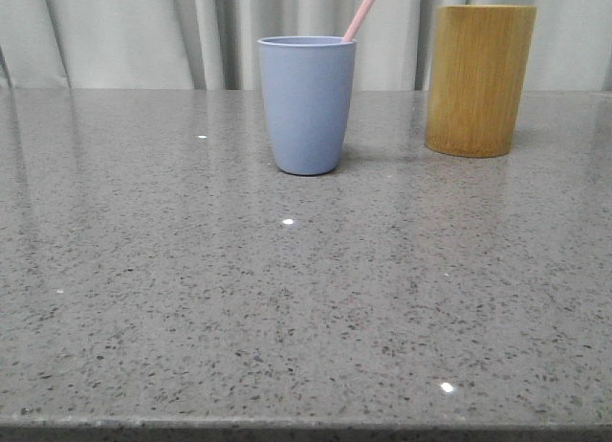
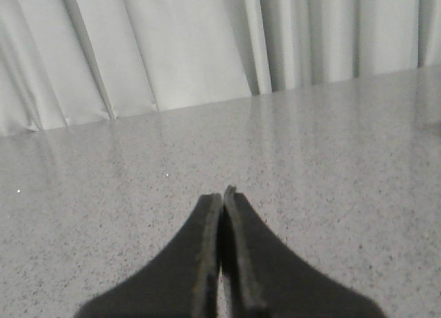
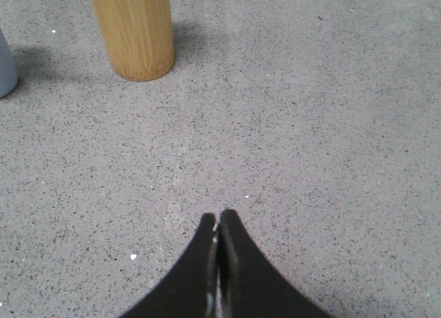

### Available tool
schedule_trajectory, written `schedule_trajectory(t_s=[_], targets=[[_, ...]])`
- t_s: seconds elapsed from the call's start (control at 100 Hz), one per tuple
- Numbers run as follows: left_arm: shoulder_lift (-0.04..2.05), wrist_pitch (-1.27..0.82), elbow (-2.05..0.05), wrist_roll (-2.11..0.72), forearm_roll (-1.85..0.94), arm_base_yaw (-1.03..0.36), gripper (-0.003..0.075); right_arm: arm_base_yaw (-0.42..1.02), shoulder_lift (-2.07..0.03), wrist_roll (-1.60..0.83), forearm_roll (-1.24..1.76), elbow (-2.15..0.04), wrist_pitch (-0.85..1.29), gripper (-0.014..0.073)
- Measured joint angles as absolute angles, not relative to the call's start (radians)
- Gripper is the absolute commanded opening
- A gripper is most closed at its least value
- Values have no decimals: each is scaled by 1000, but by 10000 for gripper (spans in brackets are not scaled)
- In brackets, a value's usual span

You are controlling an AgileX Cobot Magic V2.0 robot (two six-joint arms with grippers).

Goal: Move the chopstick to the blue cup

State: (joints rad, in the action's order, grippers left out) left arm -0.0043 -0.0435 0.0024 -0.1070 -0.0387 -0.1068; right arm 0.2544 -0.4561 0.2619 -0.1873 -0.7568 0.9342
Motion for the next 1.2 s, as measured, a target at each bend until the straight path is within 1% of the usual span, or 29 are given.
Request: schedule_trajectory(t_s=[0.17,1.06,1.2], targets=[[-4,-28,2,-68,-25,-107,-19,254,-456,262,-187,-757,934,-122],[-4,-26,2,-66,-25,-107,-19,254,-456,262,-187,-755,934,-122],[-4,-26,2,-65,-25,-107,-19,254,-423,262,-173,-735,934,-122]])
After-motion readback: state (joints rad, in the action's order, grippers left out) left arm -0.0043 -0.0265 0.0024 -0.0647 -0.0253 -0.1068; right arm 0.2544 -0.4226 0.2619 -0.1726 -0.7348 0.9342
